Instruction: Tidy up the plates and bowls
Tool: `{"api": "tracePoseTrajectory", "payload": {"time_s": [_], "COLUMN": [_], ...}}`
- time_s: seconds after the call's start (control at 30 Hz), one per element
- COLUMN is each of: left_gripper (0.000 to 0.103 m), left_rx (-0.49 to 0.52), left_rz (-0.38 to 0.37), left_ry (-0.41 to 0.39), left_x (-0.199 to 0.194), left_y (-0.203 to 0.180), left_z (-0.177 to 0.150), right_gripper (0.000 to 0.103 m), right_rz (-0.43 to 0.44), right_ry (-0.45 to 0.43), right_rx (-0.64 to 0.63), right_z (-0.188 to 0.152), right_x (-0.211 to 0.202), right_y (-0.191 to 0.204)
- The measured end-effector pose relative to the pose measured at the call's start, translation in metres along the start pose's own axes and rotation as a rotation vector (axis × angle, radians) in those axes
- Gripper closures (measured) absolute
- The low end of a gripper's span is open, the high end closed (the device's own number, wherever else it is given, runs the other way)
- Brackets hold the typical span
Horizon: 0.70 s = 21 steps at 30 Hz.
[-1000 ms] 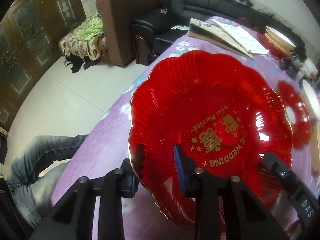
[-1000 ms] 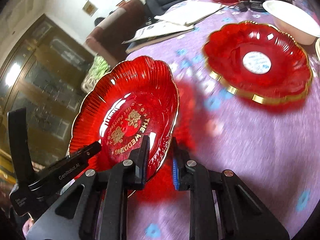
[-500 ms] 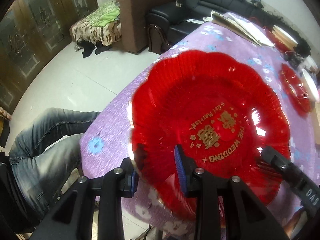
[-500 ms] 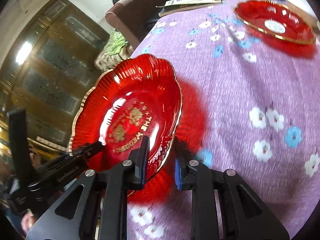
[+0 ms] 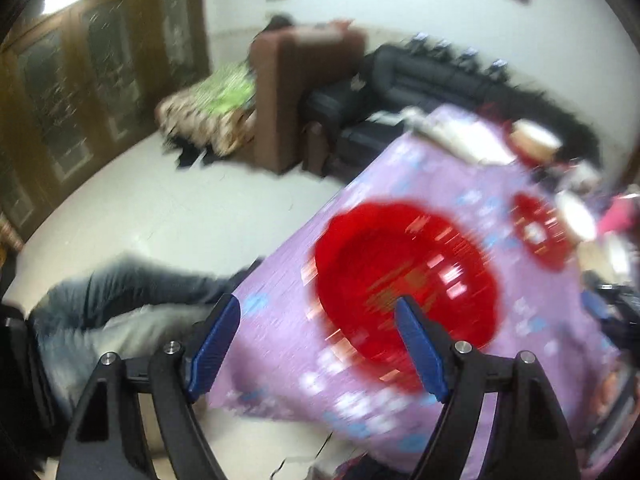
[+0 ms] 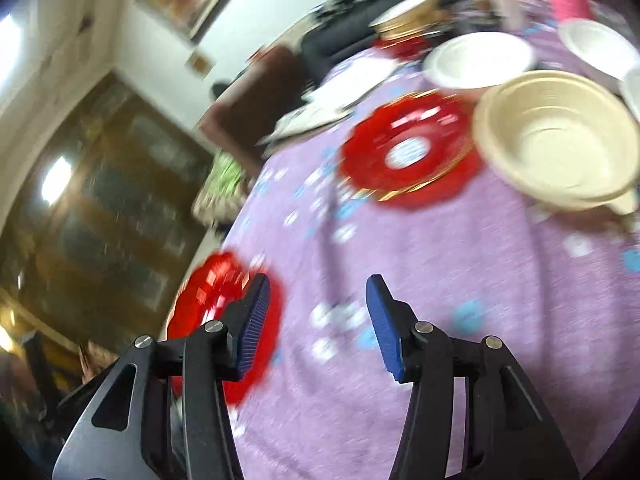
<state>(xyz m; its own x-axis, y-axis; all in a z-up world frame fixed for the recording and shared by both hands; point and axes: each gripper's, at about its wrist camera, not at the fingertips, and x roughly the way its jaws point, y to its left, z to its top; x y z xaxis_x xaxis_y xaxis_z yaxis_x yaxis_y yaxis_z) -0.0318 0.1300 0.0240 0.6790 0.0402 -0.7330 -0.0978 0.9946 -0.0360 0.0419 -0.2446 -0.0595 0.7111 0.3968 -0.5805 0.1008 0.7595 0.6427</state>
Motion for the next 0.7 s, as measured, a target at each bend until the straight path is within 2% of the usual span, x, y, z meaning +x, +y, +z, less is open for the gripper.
{"api": "tracePoseTrajectory", "payload": {"time_s": [0.13,0.27,0.33,0.37,0.5,0.6,0.7], "left_gripper": [0.023,0.023,0.023,0.023,0.023,0.023,0.023], "left_rx": [0.081,0.115,0.123,0.127,0.143,0.13,0.108], "left_rz": [-0.118,-0.213,-0.213,-0.226,-0.211,-0.219,-0.227], "left_ry": [-0.003,0.097,0.156,0.213,0.355,0.392,0.396], "left_x": [0.011,0.064,0.094,0.121,0.183,0.204,0.213], "left_y": [-0.063,-0.134,-0.162,-0.183,-0.229,-0.25,-0.256], "left_z": [0.04,0.083,0.096,0.104,0.108,0.105,0.105], "right_gripper": [0.052,0.052,0.052,0.052,0.052,0.052,0.052], "right_rz": [0.038,0.081,0.069,0.071,0.033,0.024,0.026], "right_ry": [-0.038,-0.012,-0.001,0.008,0.035,0.023,0.002], "right_rx": [0.16,0.326,0.385,0.406,0.49,0.515,0.53], "right_z": [0.034,0.057,0.058,0.057,0.057,0.061,0.058], "right_x": [0.003,0.025,0.041,0.047,0.064,0.07,0.07], "right_y": [-0.029,-0.052,-0.052,-0.054,-0.067,-0.074,-0.076]}}
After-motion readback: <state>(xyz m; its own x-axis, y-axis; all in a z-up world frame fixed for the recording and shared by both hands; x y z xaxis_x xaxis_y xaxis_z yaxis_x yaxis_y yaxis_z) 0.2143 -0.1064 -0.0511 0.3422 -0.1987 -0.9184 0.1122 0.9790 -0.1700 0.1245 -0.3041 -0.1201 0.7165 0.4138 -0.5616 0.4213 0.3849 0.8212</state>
